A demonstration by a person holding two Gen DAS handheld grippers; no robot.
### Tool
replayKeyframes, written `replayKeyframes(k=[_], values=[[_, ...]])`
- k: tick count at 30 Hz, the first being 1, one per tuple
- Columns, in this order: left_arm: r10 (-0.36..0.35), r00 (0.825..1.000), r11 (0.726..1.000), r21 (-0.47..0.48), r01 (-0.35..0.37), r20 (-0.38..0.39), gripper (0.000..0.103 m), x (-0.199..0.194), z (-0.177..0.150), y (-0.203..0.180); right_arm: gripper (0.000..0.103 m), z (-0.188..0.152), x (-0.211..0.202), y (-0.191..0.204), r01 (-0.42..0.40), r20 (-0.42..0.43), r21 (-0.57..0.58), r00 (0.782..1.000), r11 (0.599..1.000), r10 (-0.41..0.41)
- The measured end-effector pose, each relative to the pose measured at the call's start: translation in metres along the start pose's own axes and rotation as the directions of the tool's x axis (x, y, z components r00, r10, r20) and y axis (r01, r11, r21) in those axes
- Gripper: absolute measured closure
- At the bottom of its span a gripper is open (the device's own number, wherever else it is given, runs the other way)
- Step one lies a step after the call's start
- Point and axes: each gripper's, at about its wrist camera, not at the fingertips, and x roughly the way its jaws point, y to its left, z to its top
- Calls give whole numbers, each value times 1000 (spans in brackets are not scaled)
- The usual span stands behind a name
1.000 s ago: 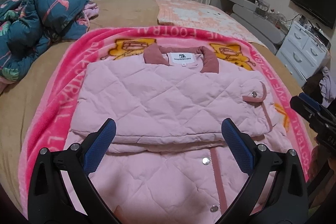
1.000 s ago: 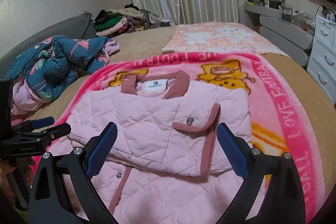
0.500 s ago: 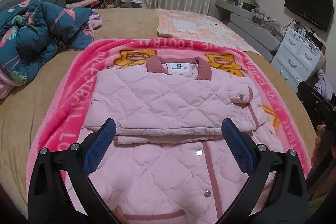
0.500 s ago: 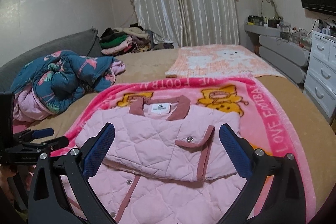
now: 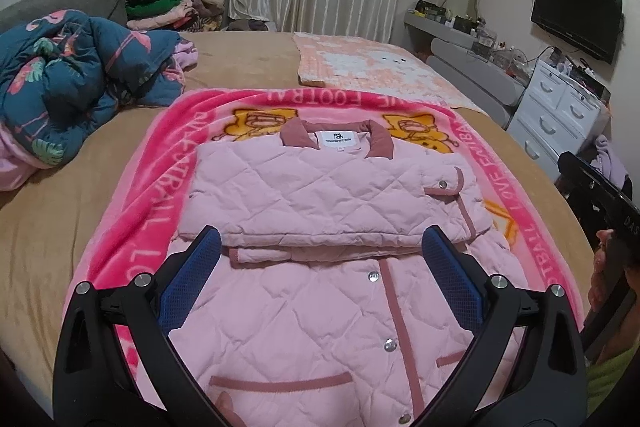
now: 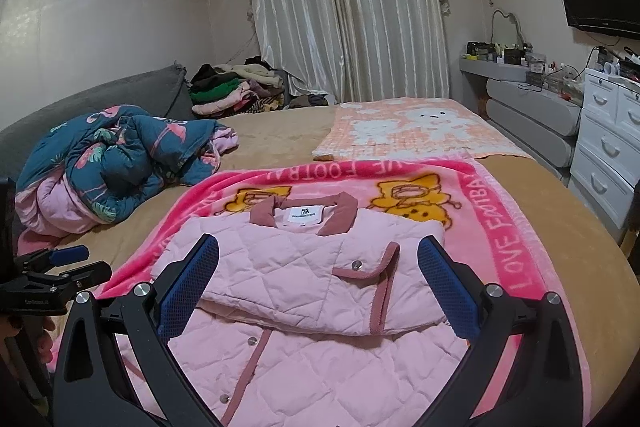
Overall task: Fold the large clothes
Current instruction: 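Open the right tool and move both open tools back toward the jacket hem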
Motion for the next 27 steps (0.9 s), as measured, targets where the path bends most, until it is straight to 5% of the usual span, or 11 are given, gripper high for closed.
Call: replayKeyframes(k=[27], values=[[9,999,1000,-15,-10,-44,9,-23,-77,33,4,-82,-44,12,63,-146,0,987,998,-62]])
